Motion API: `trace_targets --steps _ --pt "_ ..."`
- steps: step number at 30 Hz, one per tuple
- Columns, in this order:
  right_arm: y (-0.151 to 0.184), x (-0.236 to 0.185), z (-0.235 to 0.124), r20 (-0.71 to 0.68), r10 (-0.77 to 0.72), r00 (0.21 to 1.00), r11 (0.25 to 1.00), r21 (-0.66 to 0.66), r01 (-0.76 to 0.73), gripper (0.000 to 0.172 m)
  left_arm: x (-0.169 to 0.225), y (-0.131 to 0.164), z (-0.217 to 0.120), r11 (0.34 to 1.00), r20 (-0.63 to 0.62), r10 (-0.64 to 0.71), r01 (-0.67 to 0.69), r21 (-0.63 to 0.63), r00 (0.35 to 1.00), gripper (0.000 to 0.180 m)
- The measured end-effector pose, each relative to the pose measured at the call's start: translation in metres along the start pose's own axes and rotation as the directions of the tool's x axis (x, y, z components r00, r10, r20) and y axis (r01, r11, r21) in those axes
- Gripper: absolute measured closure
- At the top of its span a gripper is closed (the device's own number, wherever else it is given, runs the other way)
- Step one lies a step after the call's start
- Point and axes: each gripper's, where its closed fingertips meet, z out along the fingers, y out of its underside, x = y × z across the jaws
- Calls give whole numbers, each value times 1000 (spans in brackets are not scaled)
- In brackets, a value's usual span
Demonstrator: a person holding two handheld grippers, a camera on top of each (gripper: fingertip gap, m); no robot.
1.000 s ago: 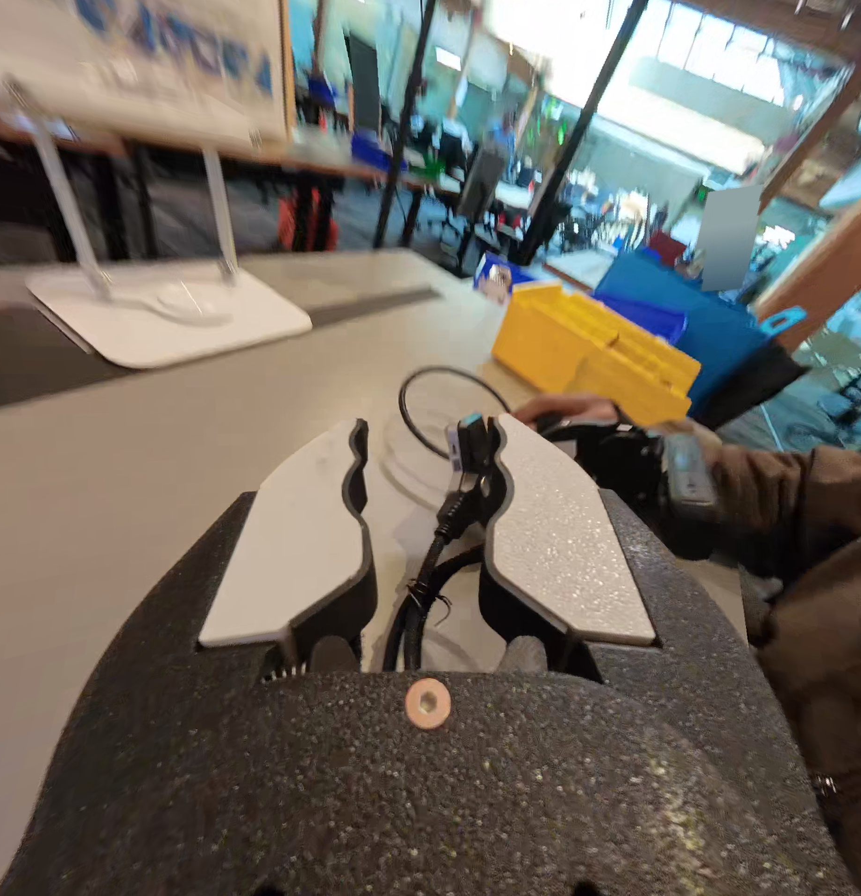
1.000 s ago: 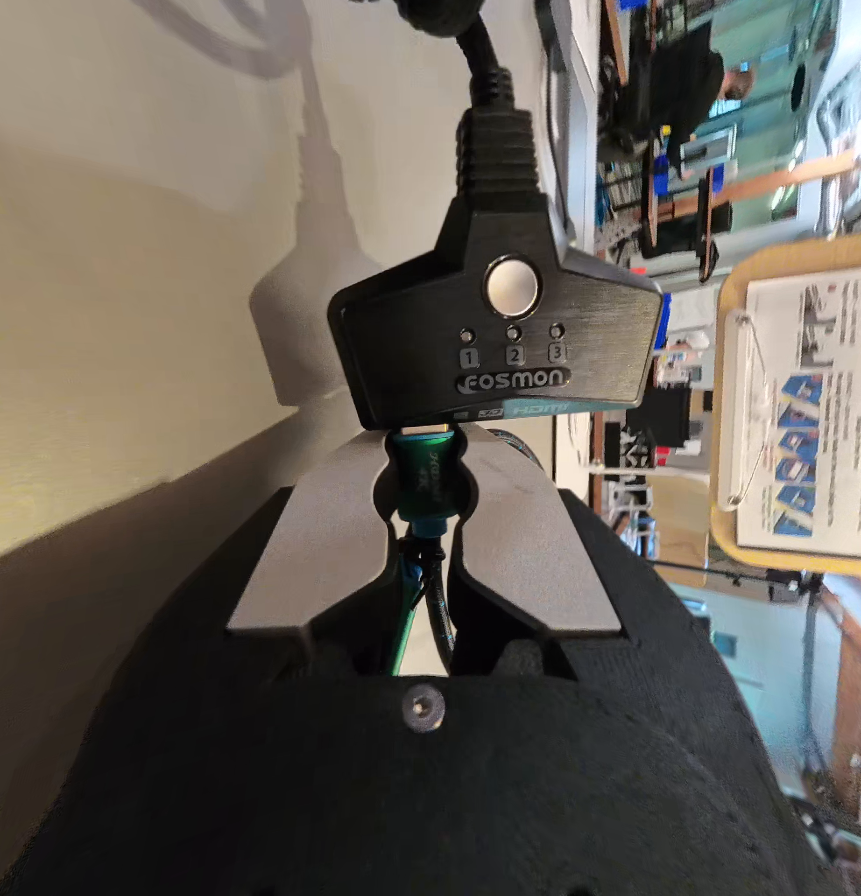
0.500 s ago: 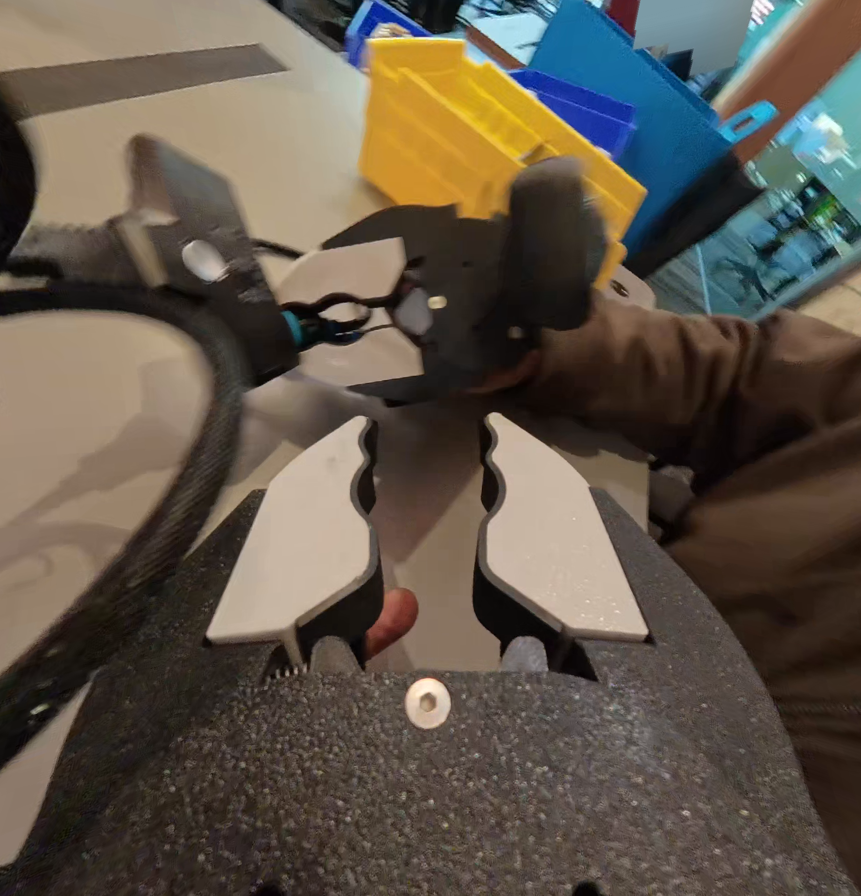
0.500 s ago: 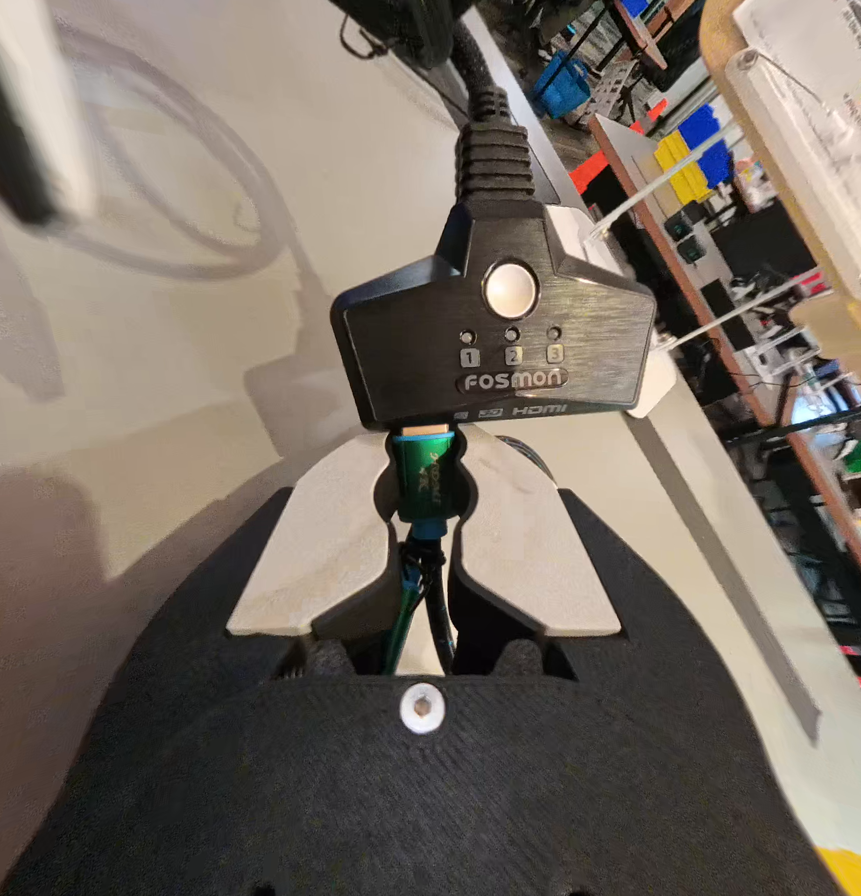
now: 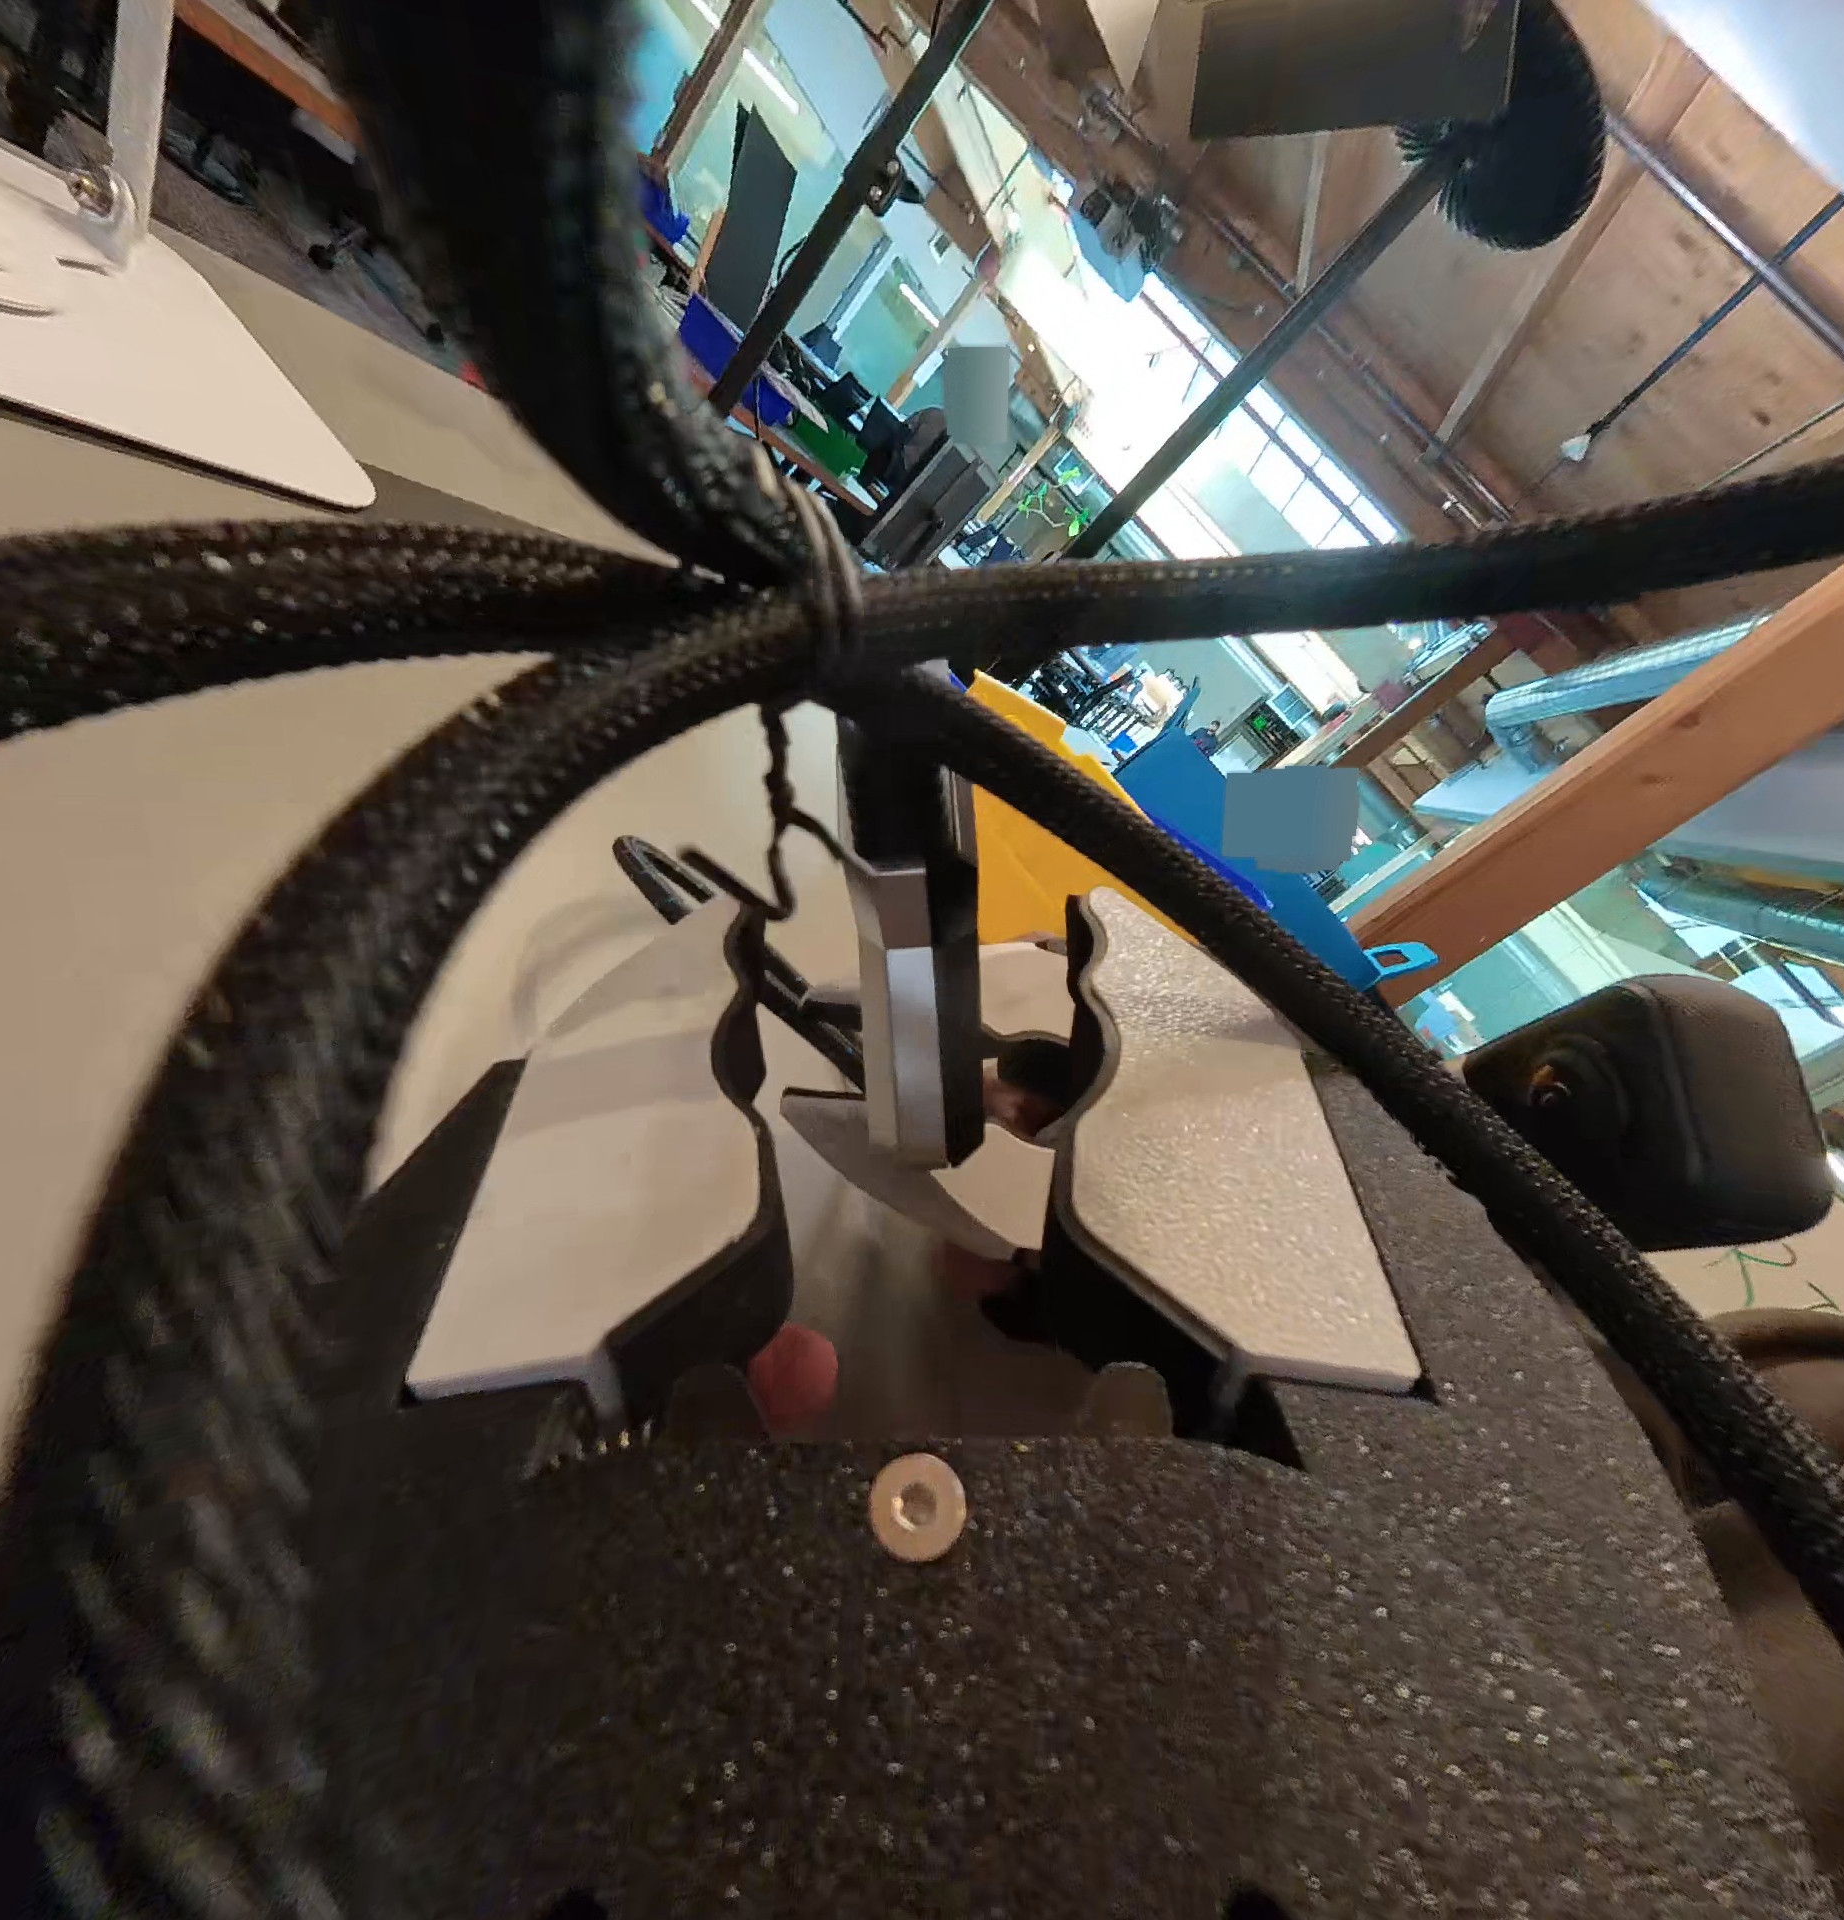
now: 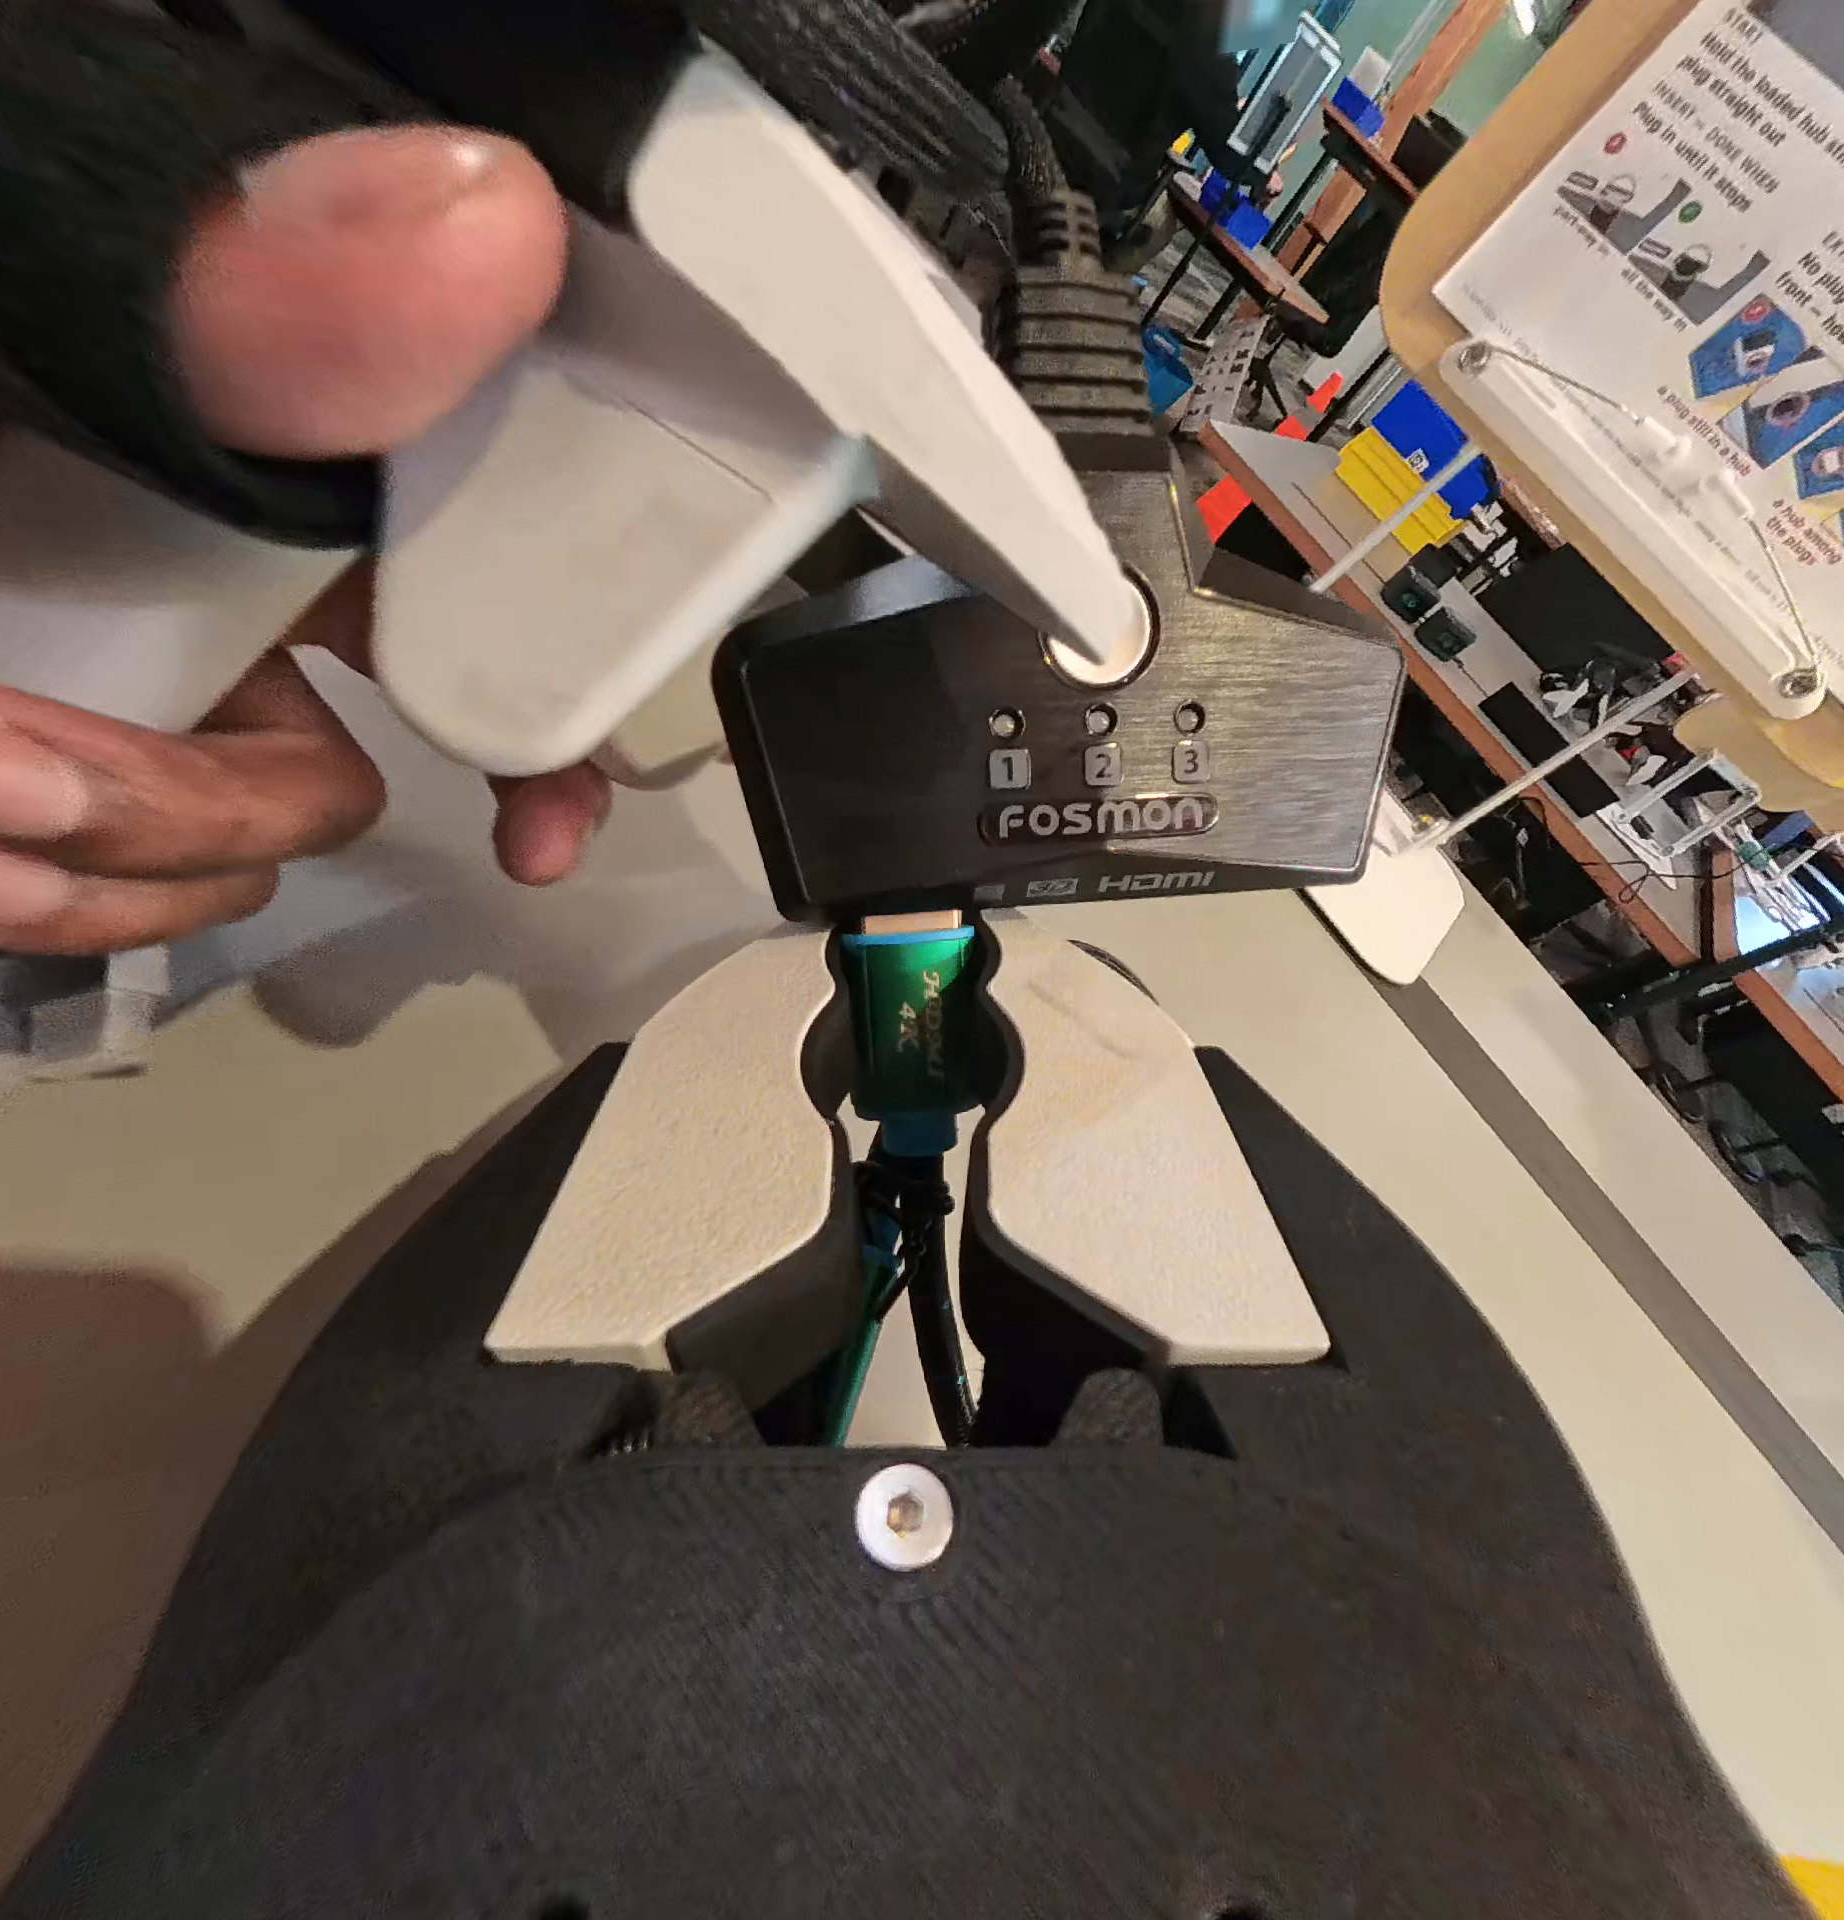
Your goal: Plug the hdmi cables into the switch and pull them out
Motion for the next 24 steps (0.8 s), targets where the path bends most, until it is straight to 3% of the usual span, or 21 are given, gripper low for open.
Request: trace_targets --steps 9,15,19,24 --pt "0 11 -5 -65 45 997 999 -2 -45 155 1 11 3 994 116 58 -46 -102 992 120" --pt "-2 6 -5 -24 154 988 988 13 -153 155 19 11 15 998 63 35 -32 -51 997 118" --pt "-5 -3 -5 -7 133 991 991 17 -133 155 11 1 12 998 56 65 -64 -25 996 129" --pt "-7 -5 -6 -31 106 994 994 14 -106 155 8 2 11 996 57 80 -78 -34 995 122"
